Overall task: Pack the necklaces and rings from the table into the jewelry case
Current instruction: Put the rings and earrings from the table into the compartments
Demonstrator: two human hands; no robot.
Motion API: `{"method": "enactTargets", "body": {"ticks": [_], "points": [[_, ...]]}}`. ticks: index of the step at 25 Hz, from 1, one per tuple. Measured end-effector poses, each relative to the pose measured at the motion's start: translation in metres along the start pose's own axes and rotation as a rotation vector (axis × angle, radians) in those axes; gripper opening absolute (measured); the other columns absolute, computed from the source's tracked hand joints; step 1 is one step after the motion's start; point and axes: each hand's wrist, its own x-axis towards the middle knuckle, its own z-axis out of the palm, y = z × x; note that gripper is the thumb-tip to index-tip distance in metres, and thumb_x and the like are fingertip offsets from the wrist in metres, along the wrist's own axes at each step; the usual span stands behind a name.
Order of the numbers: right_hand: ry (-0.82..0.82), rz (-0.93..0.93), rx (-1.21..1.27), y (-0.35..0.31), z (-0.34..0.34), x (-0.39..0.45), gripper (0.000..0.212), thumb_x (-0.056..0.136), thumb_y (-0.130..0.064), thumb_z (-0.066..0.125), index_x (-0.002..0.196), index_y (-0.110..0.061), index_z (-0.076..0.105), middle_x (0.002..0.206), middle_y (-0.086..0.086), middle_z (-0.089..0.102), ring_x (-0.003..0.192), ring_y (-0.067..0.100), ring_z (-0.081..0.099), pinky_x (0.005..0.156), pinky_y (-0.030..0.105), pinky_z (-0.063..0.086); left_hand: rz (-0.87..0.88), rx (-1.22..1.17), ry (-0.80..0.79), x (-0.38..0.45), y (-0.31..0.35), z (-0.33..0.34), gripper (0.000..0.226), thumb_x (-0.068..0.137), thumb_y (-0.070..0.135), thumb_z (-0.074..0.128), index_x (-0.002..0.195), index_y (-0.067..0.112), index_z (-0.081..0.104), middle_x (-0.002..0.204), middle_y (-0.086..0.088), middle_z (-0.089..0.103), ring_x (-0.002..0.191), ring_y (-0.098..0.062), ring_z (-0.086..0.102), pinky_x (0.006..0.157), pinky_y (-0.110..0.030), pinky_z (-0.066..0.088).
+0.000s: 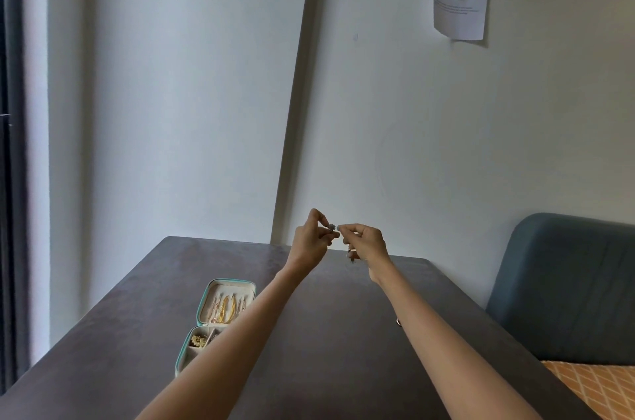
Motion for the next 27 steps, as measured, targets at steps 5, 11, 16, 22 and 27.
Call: {"method": "enactTargets", "body": {"ticks": [5, 11, 16, 22, 27], "points": [[-0.170, 0.005, 0.076, -0.005, 0.005, -0.003, 0.020, 0.088, -0.025, 0.065, 0.095, -0.008, 0.071, 0.070, 0.002, 0.060, 0.057, 0.009, 0.055, 0.059, 0.021, 0.052, 0.044, 0.125, -0.005, 0.000, -0.001, 0.000, 0.019, 0.088, -0.003, 0.050, 0.091, 0.011, 0.038, 0.076, -0.008, 0.071, 0.064, -0.018, 0.062, 0.056, -0.021, 0.043], [-0.158, -0.044, 0.116, -0.012, 0.006, 0.003, 0.019, 0.087, -0.018, 0.066, 0.100, -0.005, 0.070, 0.071, 0.003, 0.059, 0.052, 0.011, 0.053, 0.060, 0.019, 0.052, -0.108, -0.125, -0.071, -0.001, -0.003, -0.010, 0.022, 0.090, 0.000, 0.051, 0.103, 0.011, 0.036, 0.089, -0.009, 0.070, 0.074, -0.017, 0.063, 0.067, -0.020, 0.047], [-0.135, -0.078, 0.122, -0.014, 0.007, 0.004, 0.012, 0.087, -0.014, 0.065, 0.095, -0.008, 0.070, 0.067, 0.001, 0.056, 0.050, 0.011, 0.049, 0.065, 0.025, 0.052, -0.253, -0.497, -0.106, -0.006, -0.012, -0.015, 0.015, 0.096, 0.007, 0.050, 0.107, 0.011, 0.042, 0.088, -0.007, 0.068, 0.072, -0.018, 0.065, 0.078, -0.030, 0.049], [-0.106, -0.120, 0.071, -0.015, 0.010, 0.004, 0.006, 0.086, -0.017, 0.066, 0.084, -0.017, 0.072, 0.071, 0.002, 0.058, 0.054, 0.011, 0.049, 0.068, 0.029, 0.050, -0.494, -0.879, -0.131, -0.012, -0.021, -0.005, 0.017, 0.097, 0.013, 0.049, 0.081, 0.010, 0.053, 0.061, 0.001, 0.059, 0.055, -0.011, 0.061, 0.066, -0.029, 0.055], [-0.047, -0.136, -0.002, -0.010, 0.006, 0.006, 0.007, 0.084, -0.019, 0.067, 0.082, -0.020, 0.073, 0.068, -0.002, 0.059, 0.051, 0.012, 0.049, 0.066, 0.031, 0.047, -0.438, -0.829, -0.023, -0.012, -0.023, -0.004, 0.011, 0.092, 0.016, 0.059, 0.085, 0.010, 0.053, 0.072, -0.005, 0.063, 0.052, -0.012, 0.055, 0.062, -0.026, 0.056]]}}
